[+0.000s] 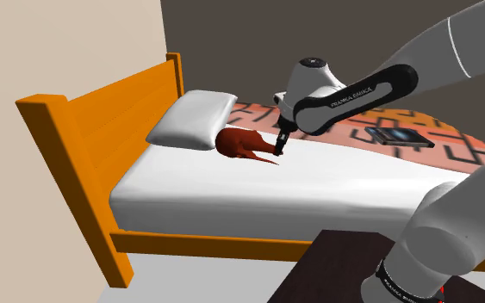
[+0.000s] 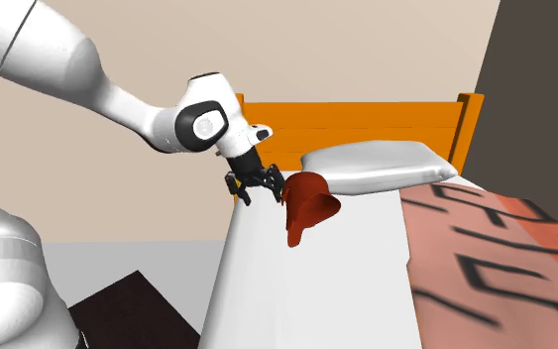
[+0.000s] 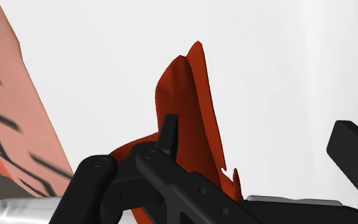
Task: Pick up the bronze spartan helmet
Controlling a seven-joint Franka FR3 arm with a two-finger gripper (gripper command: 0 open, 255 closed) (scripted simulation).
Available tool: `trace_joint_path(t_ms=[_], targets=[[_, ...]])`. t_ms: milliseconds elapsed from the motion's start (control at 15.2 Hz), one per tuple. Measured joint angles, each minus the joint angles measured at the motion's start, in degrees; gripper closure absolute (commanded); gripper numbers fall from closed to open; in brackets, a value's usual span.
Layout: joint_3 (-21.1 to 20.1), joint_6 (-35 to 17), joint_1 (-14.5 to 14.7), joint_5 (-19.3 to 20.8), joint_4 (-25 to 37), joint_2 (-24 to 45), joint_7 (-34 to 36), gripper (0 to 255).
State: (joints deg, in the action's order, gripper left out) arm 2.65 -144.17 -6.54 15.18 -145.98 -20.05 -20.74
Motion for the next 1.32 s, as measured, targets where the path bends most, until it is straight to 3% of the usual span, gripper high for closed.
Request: trace_joint_path(t_ms=[396, 990, 1056, 1320], targets=[[0.66, -13.62, -3.37, 7.53, 5.2, 12.77, 1.11, 0], [0.93, -21.05, -5.06, 14.78, 5.71, 19.46, 6.51, 0], [0.97, -21.32, -5.11, 15.13, 5.72, 19.73, 6.82, 255], [1.0, -21.58, -5.15, 15.46, 5.73, 19.96, 7.09, 255]])
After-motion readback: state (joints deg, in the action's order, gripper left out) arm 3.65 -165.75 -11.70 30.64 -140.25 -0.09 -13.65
